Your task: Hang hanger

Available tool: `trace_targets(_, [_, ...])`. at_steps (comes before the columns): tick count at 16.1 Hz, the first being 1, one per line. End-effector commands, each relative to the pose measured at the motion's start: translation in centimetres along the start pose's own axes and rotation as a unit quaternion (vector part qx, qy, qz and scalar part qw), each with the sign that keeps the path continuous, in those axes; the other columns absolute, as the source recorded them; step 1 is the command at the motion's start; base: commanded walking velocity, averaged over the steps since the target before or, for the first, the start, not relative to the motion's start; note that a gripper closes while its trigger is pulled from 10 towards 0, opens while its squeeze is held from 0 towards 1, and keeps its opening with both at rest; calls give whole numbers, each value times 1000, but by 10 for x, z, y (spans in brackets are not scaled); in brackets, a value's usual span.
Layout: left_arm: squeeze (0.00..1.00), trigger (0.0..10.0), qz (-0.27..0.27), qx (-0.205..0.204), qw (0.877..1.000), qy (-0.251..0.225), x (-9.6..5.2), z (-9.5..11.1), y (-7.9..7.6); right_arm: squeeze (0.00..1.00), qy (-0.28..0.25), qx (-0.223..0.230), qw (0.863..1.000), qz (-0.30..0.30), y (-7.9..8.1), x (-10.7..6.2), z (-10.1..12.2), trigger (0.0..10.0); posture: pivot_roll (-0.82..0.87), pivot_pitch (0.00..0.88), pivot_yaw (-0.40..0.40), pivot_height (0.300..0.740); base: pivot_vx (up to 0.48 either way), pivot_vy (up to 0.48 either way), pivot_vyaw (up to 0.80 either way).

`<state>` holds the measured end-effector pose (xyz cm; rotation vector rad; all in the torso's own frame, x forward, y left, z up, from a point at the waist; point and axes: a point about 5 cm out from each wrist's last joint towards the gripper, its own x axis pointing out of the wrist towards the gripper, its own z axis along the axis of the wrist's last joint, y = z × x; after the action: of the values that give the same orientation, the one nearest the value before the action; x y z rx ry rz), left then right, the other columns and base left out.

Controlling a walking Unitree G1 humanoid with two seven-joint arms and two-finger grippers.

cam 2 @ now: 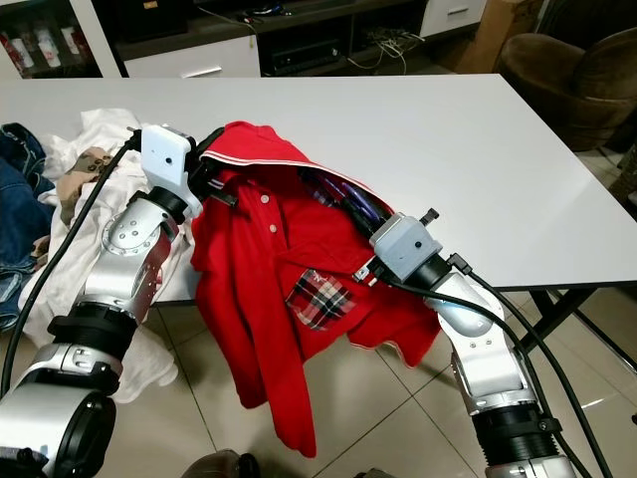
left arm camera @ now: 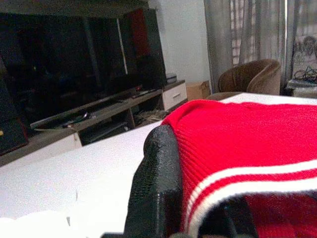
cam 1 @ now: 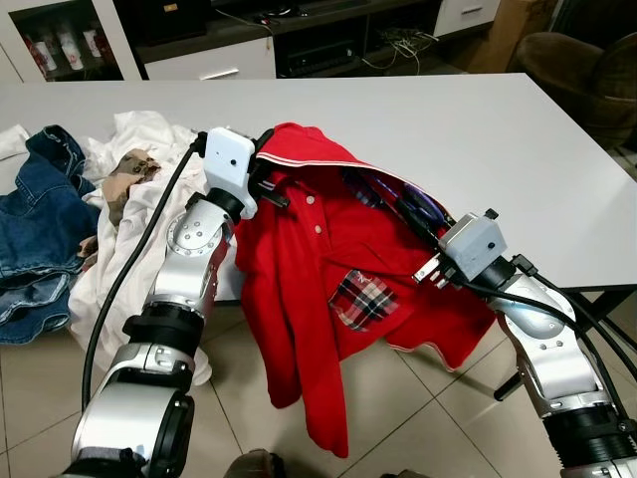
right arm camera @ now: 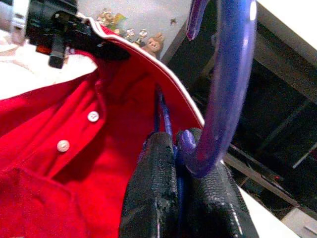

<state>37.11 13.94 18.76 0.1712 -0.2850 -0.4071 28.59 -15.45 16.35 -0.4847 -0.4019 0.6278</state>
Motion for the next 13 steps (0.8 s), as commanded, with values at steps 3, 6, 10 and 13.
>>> trace_targets(3, [0,10000,24,19,999,-27,8,17,18,0,-10,-29,999,27,-1,-4,6,10000,-10,0,33,740,0,0,0])
trace_targets(6, [0,10000,18,32,999,-16,14,17,19,0,-25,-59,996,63,4,-6,13,10000,-16,0,42,740,0,0,0])
trace_targets(10, [0,10000,13,52,998,35,16,5,22,0,-55,-88,990,97,7,-10,29,10000,-21,0,51,740,0,0,0])
trace_targets(13, [0,10000,13,62,995,79,14,-3,33,0,-70,-100,988,96,-2,-15,38,10000,-25,0,54,740,0,0,0])
